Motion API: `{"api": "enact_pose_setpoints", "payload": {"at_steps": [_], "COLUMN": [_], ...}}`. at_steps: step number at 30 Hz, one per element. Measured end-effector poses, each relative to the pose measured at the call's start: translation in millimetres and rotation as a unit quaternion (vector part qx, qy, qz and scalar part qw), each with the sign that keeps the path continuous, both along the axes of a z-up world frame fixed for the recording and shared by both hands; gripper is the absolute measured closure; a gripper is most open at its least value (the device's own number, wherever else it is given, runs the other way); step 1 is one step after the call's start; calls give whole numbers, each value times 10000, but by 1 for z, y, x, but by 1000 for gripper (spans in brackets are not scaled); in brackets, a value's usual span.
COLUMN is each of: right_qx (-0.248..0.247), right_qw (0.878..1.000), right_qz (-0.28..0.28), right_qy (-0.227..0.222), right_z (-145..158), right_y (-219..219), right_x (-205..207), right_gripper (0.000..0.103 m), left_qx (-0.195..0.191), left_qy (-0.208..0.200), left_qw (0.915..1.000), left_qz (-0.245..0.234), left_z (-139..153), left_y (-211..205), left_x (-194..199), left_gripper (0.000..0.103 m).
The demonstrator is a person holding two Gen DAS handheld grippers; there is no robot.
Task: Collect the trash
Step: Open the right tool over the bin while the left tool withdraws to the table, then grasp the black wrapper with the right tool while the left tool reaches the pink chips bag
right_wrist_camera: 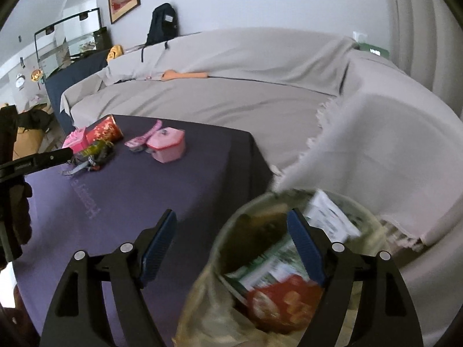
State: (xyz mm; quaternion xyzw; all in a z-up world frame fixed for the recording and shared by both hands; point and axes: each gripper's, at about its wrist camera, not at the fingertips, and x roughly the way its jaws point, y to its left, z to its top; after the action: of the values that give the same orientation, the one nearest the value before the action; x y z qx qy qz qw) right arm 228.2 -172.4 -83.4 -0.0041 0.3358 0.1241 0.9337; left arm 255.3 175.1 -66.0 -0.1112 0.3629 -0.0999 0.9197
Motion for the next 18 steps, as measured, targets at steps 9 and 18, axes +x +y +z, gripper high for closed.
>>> {"api": "enact_pose_setpoints", "payload": {"at_steps": [9, 18], "right_qx": [82, 16], "right_qw": [9987, 9984], "right_qz": [469, 406], "right_qy": [200, 396], "right_z": [-13, -15], "right_y": [69, 93], "right_x": [22, 67], "right_gripper": [28, 28], "left_qx": [194, 842], "left_qy": [-97, -110], "left_qw": [9997, 9925], "left_qz": [66, -875], "left_z": [-8, -9], "left_y": [78, 54], "left_x": [4, 42], "left_gripper": [40, 40]}}
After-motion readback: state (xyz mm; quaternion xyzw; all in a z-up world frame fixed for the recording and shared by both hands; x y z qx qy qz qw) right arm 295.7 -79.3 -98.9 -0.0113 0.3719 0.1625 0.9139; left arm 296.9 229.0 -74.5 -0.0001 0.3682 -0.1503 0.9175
